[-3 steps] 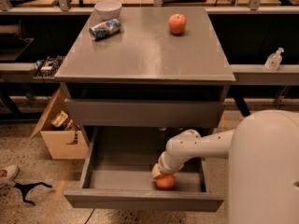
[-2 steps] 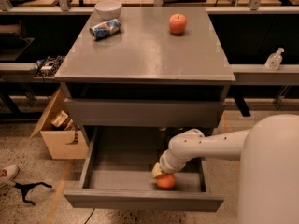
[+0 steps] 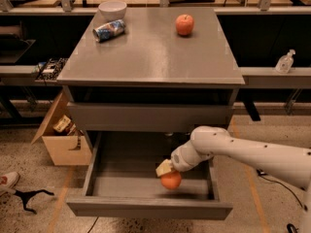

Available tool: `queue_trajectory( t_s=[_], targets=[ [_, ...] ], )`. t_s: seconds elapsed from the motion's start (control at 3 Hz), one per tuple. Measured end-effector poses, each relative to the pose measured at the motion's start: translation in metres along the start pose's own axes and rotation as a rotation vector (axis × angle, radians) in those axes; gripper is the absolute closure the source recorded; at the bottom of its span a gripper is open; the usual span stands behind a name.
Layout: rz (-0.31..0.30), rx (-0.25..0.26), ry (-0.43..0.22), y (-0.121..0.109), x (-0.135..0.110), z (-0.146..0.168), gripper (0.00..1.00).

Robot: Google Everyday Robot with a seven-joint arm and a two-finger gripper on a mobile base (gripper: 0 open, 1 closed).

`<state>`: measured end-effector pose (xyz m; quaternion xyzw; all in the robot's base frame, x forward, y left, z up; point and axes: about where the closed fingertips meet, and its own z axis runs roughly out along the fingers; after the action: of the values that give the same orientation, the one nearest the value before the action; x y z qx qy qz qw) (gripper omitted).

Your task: Pick orange from middle drawer and place on counter

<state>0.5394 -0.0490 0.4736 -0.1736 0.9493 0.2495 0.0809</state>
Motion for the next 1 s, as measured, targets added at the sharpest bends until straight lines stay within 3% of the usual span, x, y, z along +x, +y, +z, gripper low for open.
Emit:
queue_trajectory(
  t_s=[0.33,0.67,1.0],
  targets=[
    [-0.056,-0.144,-0.07,0.02,-0.019,-0.06,1.0],
    [-0.15,-0.17,-0.074,0.024,-0.02,-0.075,1.0],
    [-0.151,-0.169,-0.073,0.024,-0.02,-0.074,1.0]
  ],
)
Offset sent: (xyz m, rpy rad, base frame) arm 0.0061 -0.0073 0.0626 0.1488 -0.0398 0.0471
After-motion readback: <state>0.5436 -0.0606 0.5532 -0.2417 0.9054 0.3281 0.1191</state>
